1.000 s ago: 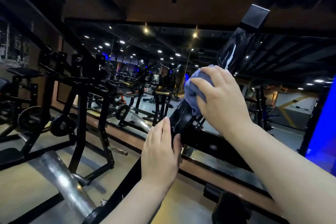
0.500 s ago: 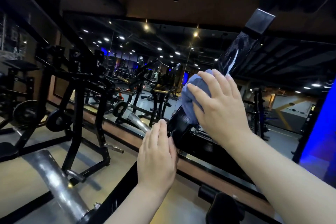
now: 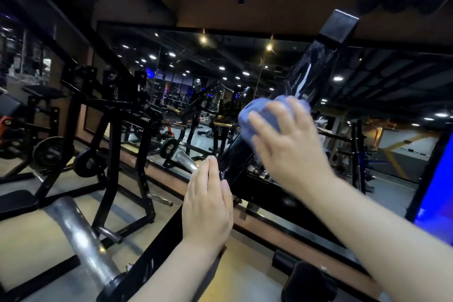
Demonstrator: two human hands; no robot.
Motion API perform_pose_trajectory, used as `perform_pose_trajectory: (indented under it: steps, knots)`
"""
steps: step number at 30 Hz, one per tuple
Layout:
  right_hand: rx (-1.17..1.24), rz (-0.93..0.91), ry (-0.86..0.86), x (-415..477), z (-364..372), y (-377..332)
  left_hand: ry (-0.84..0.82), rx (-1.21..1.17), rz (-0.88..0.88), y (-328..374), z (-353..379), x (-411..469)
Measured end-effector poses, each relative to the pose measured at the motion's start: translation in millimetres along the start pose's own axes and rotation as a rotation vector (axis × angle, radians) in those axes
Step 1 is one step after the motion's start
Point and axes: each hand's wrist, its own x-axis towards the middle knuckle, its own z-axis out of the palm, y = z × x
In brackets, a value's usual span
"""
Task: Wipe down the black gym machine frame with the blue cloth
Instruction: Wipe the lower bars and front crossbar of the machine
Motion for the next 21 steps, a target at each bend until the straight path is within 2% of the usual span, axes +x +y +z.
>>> perform_pose_trajectory:
  steps: [3, 6, 8, 10, 12, 14, 17, 19, 21]
  knots:
    - [0.113, -0.145, -0.150, -18.9, 7.4, -31.9, 0.030, 0.007, -0.010, 0.7, 9.2, 7.0]
    - [0.098, -0.219, -0.209, -2.1, 5.4, -8.8, 0.018, 0.045, -0.007, 7.5, 10.6, 14.0]
    - [0.040, -0.188, -0.183, 16.1, 3.5, 14.9, -0.001, 0.042, 0.034, 12.9, 5.5, 18.2]
    - [-0.024, -0.079, -0.170, 27.7, 3.6, 35.3, -0.016, 0.024, 0.064, 17.8, 0.0, 21.4]
    - [-0.068, -0.005, -0.250, 25.9, 8.4, 30.5, -0.033, 0.000, 0.058, 20.2, -1.0, 21.8]
    - [-0.070, -0.055, -0.310, 16.1, 12.2, 10.0, -0.036, -0.005, 0.037, 20.6, 2.1, 21.1]
    - [0.069, -0.206, -0.273, 8.0, 1.1, -4.5, -0.016, -0.001, -0.009, 20.1, 7.4, 21.7]
    - [0.115, -0.303, -0.288, 17.1, -8.0, 8.4, -0.016, 0.005, -0.014, 21.2, 8.1, 22.7]
    - [0.093, -0.312, -0.294, 29.7, -9.3, 30.2, -0.019, 0.022, 0.011, 23.7, 4.7, 24.1]
